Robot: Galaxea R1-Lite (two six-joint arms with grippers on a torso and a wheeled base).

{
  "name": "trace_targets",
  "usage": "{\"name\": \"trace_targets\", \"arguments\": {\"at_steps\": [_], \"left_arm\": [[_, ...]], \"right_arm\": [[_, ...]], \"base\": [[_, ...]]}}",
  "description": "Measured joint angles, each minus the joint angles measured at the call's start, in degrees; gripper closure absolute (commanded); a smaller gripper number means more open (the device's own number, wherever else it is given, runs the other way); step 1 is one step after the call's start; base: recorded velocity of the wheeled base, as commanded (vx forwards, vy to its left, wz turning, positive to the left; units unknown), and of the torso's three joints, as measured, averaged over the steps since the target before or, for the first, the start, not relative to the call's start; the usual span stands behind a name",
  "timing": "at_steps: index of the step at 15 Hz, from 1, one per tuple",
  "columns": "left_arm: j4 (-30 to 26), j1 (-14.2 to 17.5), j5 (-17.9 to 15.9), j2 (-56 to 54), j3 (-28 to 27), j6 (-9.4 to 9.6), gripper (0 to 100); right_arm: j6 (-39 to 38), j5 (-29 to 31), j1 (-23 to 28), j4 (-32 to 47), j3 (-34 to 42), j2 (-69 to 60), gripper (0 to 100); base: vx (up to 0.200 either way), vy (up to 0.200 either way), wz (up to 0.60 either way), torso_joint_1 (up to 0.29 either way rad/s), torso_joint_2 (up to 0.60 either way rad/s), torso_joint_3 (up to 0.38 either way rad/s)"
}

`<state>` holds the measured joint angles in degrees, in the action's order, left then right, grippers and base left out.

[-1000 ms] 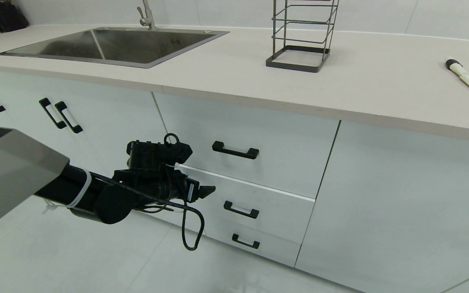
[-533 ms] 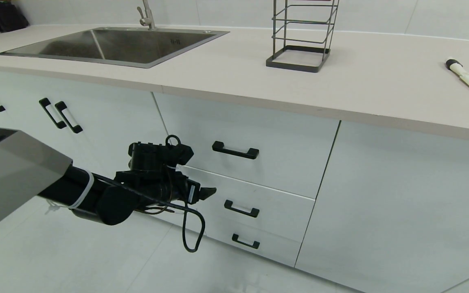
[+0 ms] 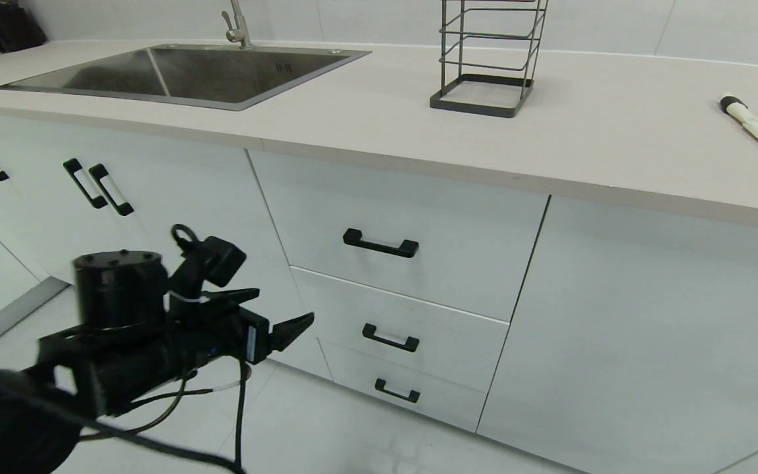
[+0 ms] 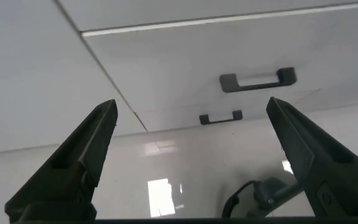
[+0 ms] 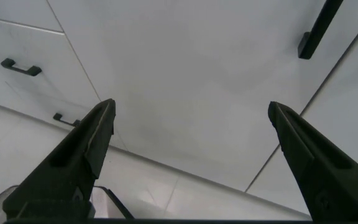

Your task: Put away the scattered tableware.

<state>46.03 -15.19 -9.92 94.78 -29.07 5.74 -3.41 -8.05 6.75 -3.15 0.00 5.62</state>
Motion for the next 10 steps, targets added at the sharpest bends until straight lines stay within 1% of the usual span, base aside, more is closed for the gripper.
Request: {"name": "trace_targets", "arguments": {"at_steps": [1,3,5,6,8,9,10], "left_arm": [[1.18,0.10,0.00,-5.62,3.64,-0.66,0],[2.41,1.11,-0.17,-17.36,9.13,-1.37,0],[2.05,3.69,-0.83,-30.59,14.09,-1.73,0],[0.39,5.05,-1.02,-37.14,16.24,-1.87,0],[-6.60,8.19,-1.32,-50.55,19.98,-2.11,0],[-11.61,9.55,-1.43,-56.81,21.53,-2.18,0],[-18.25,10.79,-1.49,-63.61,23.06,-2.22,0]], "right_arm": [[-0.77,0.02,0.00,0.00,0.00,0.00,0],[-0.90,0.04,0.05,-0.11,0.00,0.00,0],[-0.74,0.09,0.02,-0.09,0.00,0.00,0],[-0.88,0.06,0.00,-0.09,0.00,0.00,0],[-0.93,0.06,0.02,-0.07,0.00,0.00,0],[-0.94,0.11,0.02,-0.09,0.00,0.00,0],[-0.90,0.17,0.00,-0.09,0.00,0.00,0]], "base": [[0.000,0.000,-0.60,0.007,0.00,0.002],[0.000,0.000,-0.60,-0.002,0.00,0.005],[0.000,0.000,-0.60,0.005,0.00,0.002],[0.000,0.000,0.00,0.000,0.00,0.000],[0.000,0.000,0.00,0.000,0.00,0.000],[0.000,0.000,0.00,0.000,0.00,0.000],[0.000,0.000,0.00,0.000,0.00,0.000]]}}
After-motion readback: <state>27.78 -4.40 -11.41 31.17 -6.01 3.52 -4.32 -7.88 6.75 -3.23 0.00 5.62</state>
